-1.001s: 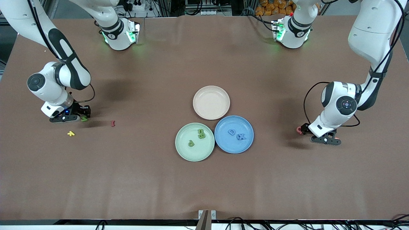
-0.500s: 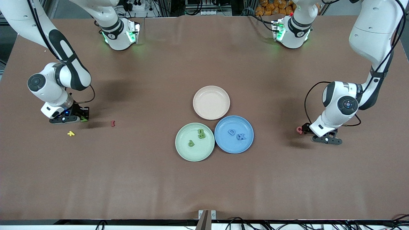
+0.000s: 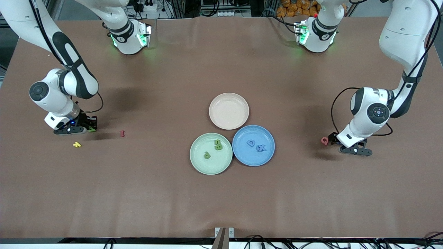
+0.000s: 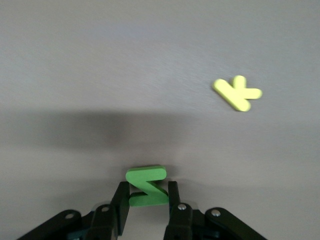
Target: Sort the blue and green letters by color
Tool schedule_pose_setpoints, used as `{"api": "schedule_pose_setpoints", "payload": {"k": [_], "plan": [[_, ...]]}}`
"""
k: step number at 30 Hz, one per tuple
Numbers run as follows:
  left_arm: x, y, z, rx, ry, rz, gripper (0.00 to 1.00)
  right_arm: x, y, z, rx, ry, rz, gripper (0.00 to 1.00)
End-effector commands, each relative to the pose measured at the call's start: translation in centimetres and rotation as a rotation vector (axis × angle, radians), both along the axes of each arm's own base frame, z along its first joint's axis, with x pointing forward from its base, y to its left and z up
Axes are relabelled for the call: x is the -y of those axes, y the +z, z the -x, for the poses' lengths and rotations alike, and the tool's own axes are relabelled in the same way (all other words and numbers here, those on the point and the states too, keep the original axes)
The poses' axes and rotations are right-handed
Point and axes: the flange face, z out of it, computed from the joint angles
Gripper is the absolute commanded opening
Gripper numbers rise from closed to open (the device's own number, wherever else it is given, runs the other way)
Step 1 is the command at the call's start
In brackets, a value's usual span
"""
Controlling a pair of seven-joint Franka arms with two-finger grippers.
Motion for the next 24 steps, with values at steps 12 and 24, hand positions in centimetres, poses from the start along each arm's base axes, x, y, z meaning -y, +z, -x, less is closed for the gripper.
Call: {"api": "schedule_pose_setpoints", "payload": {"k": [12, 24], "plan": [[-0.3, 1.1, 1.3, 0.008, -0.022, -0.015, 1.00, -18.3, 11.0, -6.1, -0.076, -0.342, -0.056, 0.00], [-0.3, 0.7, 1.5, 0.001, -0.013, -0.008, 1.00, -37.3, 13.8, -7.8, -0.044, -0.550, -0.169, 0.00]]}}
